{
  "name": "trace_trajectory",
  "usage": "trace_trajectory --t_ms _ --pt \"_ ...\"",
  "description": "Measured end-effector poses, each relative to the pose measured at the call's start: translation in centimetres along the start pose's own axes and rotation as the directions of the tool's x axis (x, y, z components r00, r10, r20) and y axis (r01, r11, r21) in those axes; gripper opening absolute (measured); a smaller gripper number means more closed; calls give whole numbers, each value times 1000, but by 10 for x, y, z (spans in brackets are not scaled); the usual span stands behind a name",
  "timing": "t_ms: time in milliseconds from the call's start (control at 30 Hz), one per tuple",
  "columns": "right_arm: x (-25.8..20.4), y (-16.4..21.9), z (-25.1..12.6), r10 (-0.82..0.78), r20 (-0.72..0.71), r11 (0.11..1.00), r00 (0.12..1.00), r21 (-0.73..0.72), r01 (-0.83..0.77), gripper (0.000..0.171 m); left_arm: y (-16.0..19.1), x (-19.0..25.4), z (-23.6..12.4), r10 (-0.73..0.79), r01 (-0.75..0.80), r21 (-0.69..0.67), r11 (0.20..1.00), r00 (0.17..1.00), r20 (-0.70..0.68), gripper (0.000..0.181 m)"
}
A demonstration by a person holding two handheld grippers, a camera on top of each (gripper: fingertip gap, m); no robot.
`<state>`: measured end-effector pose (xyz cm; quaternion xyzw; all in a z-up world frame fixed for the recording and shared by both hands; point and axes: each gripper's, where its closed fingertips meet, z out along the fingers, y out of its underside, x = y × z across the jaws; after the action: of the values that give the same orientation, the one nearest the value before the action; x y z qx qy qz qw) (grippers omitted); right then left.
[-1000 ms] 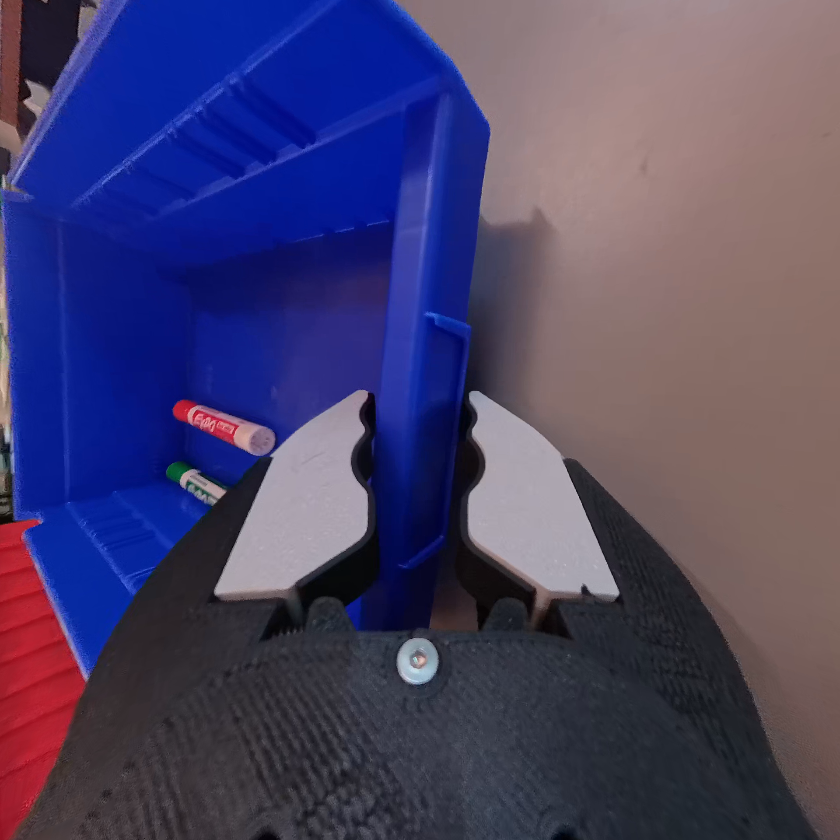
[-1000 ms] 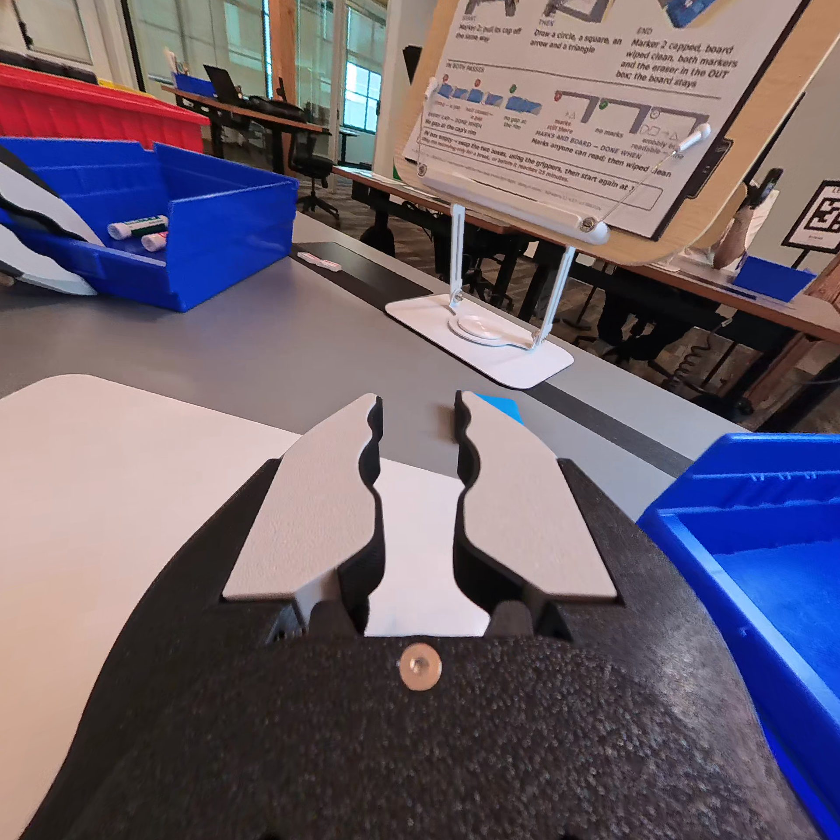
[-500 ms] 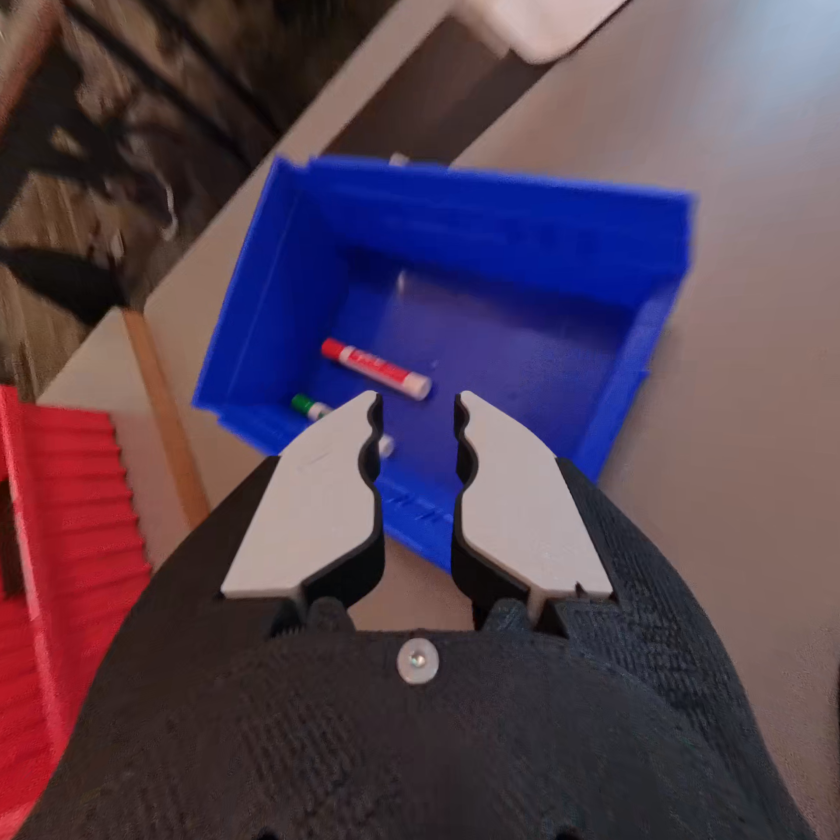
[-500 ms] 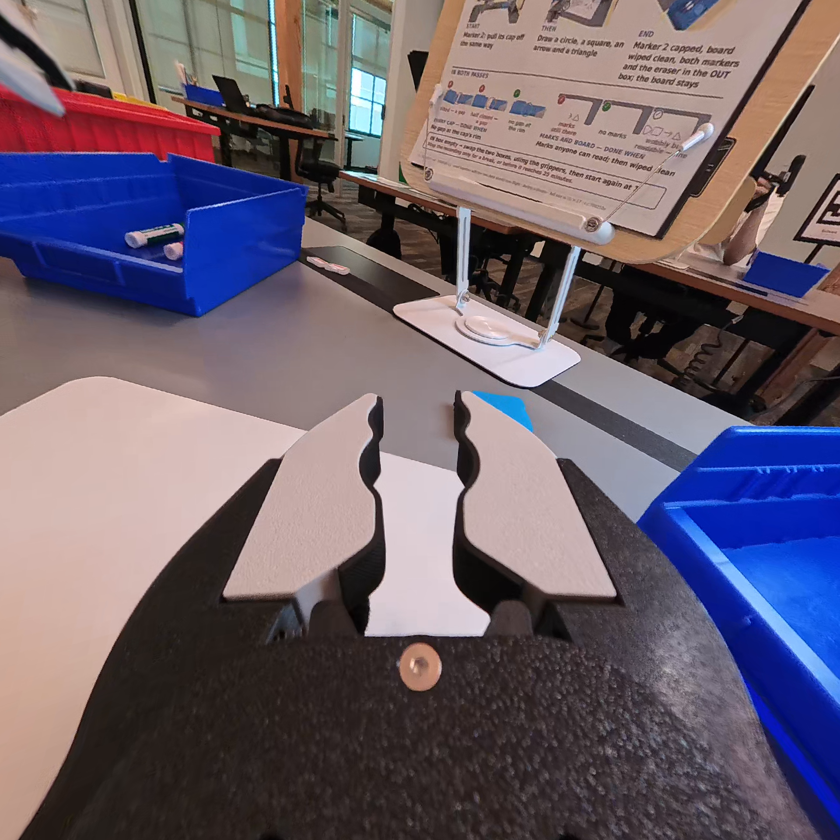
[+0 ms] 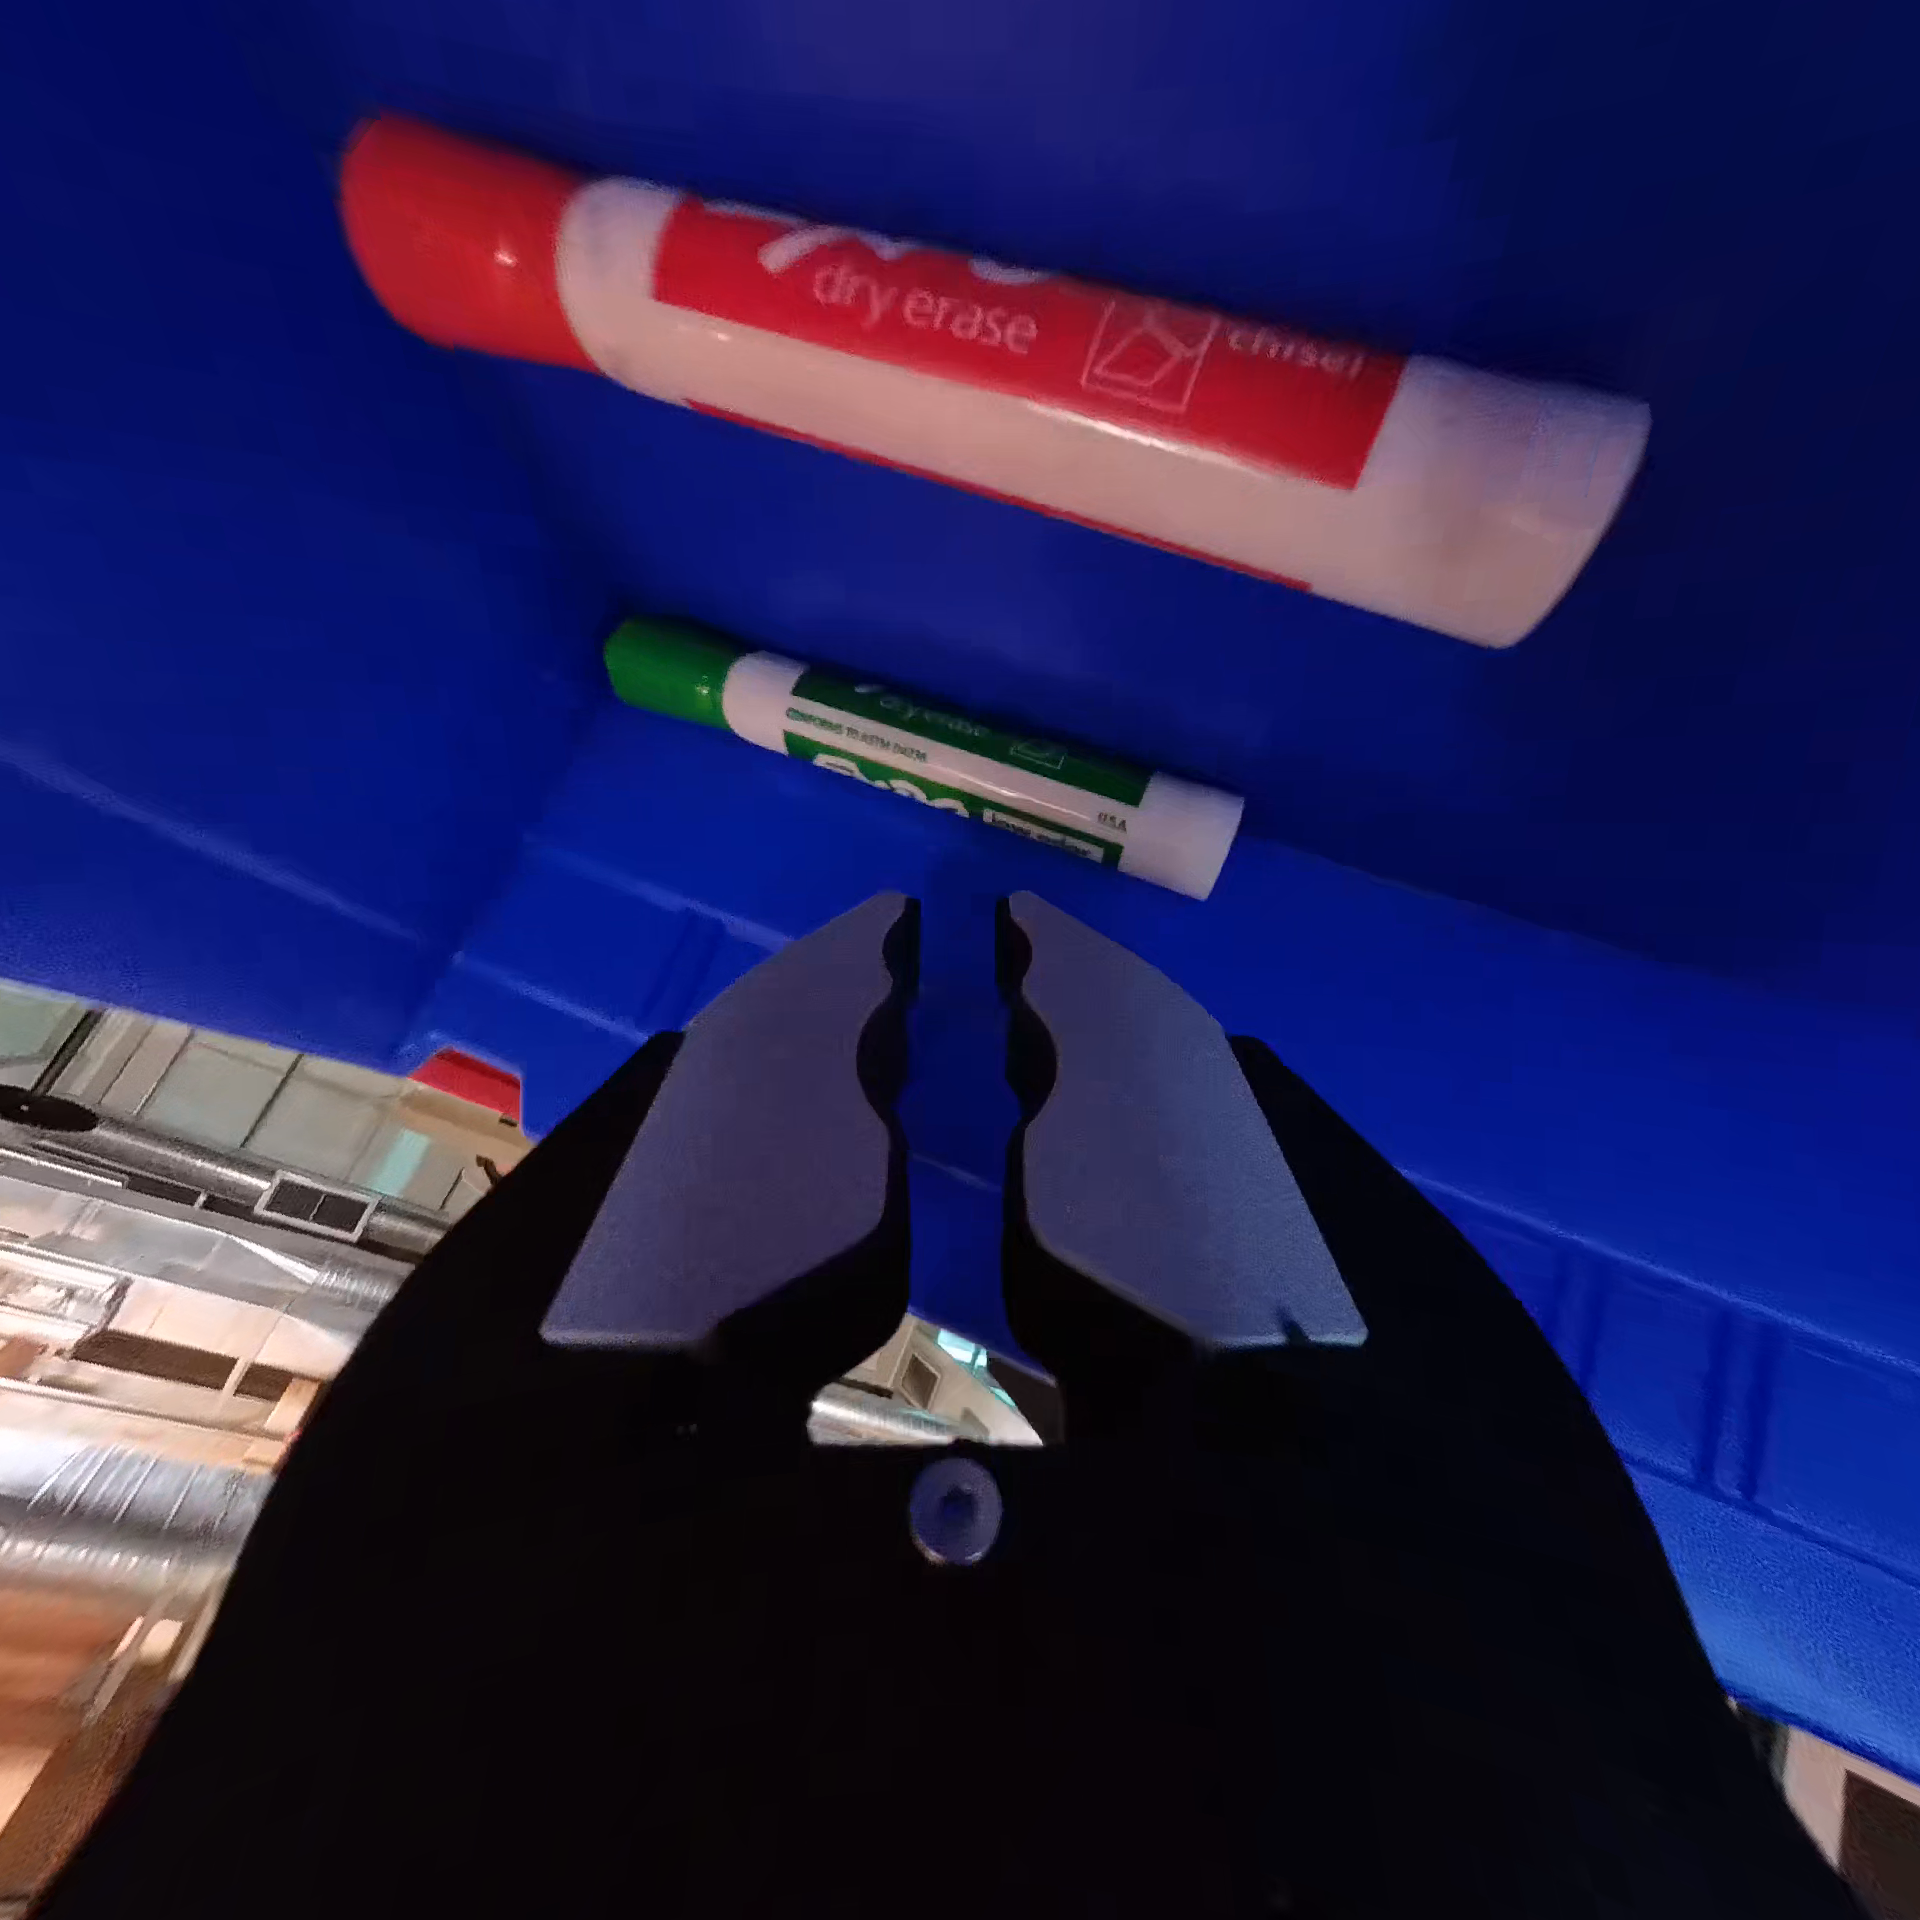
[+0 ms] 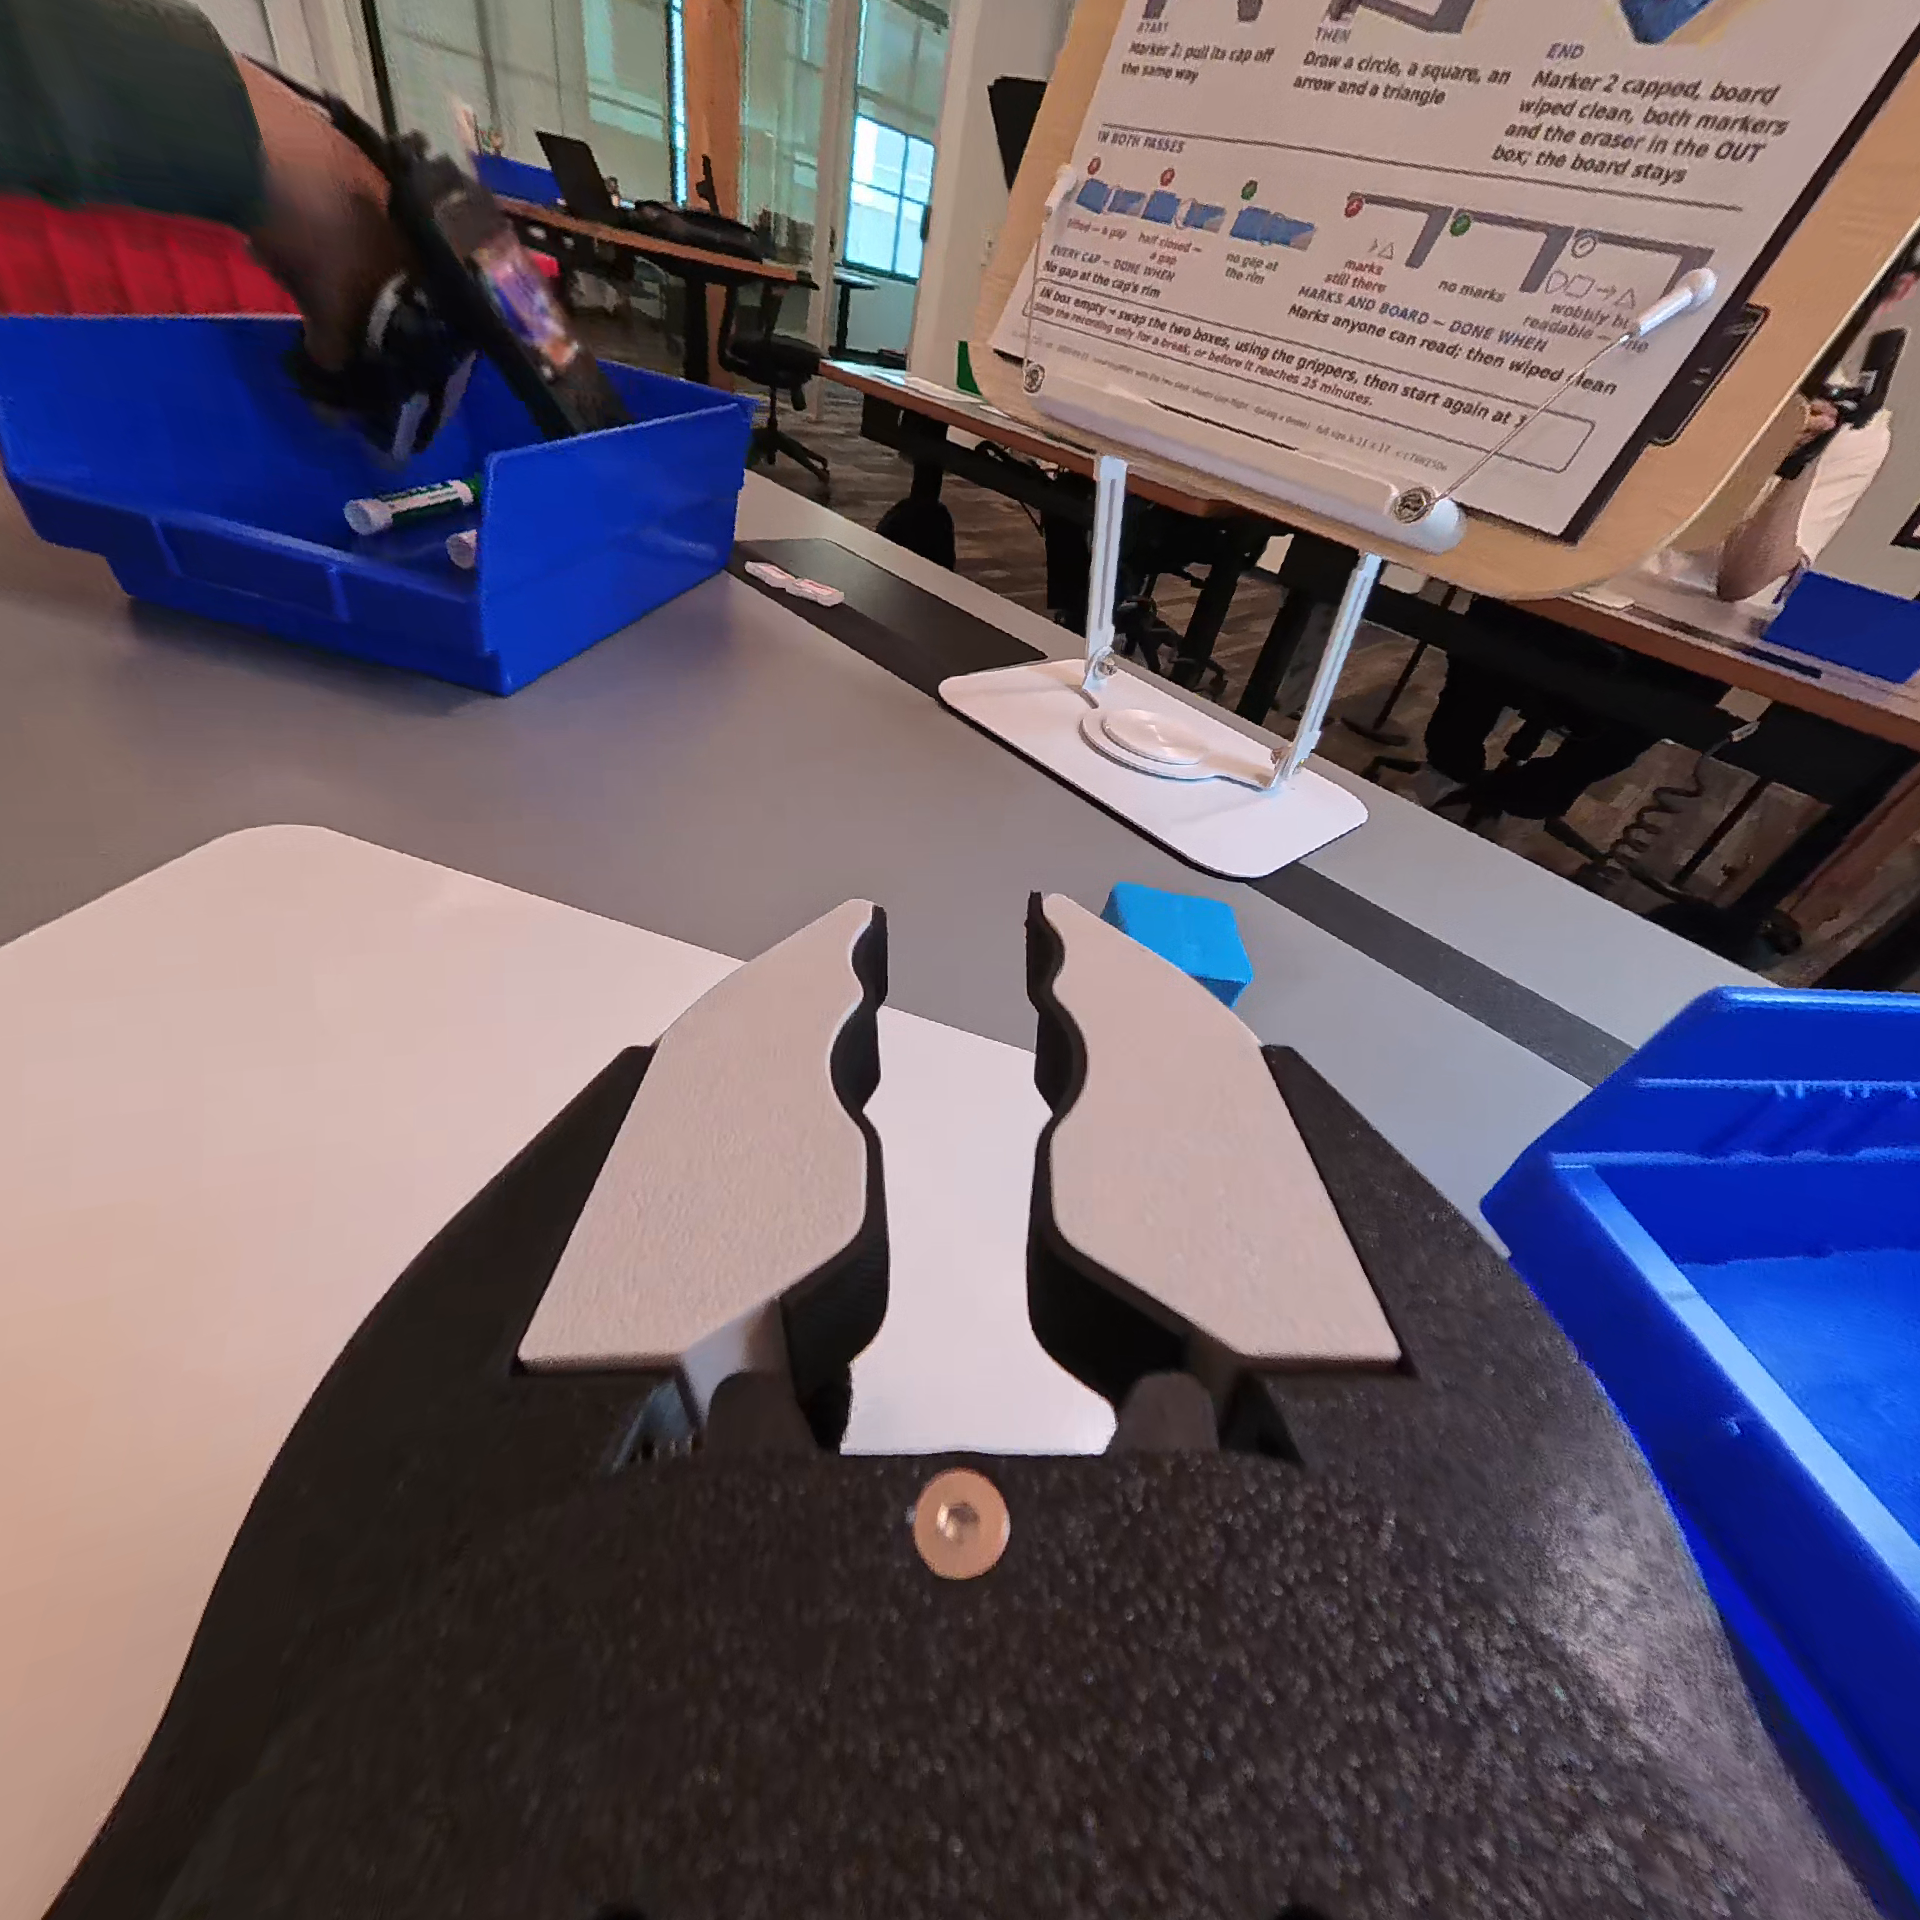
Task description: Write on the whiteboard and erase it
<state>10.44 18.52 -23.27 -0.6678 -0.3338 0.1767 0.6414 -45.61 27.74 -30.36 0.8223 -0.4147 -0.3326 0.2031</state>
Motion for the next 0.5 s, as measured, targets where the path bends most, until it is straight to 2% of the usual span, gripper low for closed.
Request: trace_trajectory --t_ms 133,267,400,500 --pt "5 4 -1 14 -3 1000 1000 -11 -14 25 -9 5 11 27 -25 42 999 998 -57 1" --pt "9 5 -1 26 -13 1000 1000 -10 -26 25 -33 15 8 22 7 225 974 991 -129 3" --pt "11 7 0 32 -18 999 999 -18 -32 25 -34 5 -1 -48 84 297 951 991 -127 6" --pt "10 10 3 31 -14 999 999 -28 -31 25 -37 -8 -15 -168 222 379 899 971 -170 8"
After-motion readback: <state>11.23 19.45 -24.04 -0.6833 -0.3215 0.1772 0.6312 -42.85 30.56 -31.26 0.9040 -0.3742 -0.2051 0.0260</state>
